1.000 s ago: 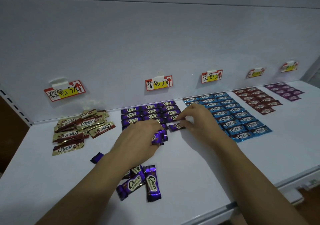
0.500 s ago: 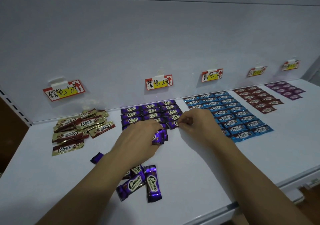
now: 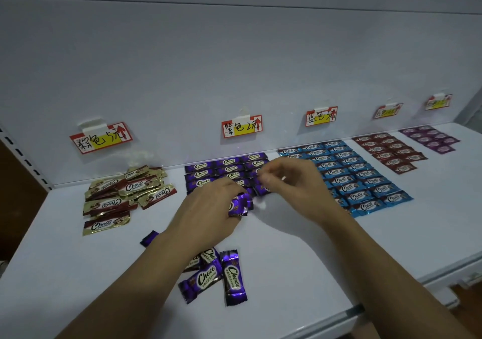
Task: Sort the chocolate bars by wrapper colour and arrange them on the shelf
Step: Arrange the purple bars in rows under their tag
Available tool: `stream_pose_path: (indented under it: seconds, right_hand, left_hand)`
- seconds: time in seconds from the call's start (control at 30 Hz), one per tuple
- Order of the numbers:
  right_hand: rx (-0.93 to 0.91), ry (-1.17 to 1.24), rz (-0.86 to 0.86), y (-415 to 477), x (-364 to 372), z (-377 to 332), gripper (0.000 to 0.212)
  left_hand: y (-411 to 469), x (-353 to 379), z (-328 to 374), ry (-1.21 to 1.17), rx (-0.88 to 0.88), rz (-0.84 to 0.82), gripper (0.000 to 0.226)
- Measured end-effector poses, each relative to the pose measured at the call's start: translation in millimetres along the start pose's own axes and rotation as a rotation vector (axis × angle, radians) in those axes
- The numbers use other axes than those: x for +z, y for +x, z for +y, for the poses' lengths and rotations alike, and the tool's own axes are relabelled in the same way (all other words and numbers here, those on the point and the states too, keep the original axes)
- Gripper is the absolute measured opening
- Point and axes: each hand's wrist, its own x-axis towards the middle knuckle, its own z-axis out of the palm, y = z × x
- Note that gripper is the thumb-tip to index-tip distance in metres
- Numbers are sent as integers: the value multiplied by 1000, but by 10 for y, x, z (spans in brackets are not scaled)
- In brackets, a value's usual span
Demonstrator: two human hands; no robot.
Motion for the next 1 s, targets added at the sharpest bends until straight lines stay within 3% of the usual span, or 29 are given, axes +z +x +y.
stream_pose_path:
  seconds: [0.07, 0.13, 0.37, 0.53, 0.67, 0.83, 1.0]
  right_hand:
    - [24, 210, -167, -36, 132, -78, 12]
    - [62, 267, -222, -33, 226, -92, 14]
    - [117, 390, -136, -18, 197, -114, 17]
    - [216, 533, -94, -27, 185, -124, 13]
    - [177, 548, -85, -1, 202, -130, 18]
    - [115, 467, -132, 104, 264, -252, 25]
    - [73, 412, -166, 212, 408, -240, 25]
  left_hand:
    - [-5, -19, -9, -42, -12, 19, 28]
    - [-19, -42, -11, -91, -10, 33, 19]
    - [-60, -155, -51, -244, -35, 150, 22]
    - [-92, -214, -117, -381, -155, 185, 21]
    - [-79, -318, -182, -534, -278, 258, 9]
    - [-83, -468, -211, -1175, -624, 296, 8]
    - [-55, -606, -265, -1836, -726, 422, 13]
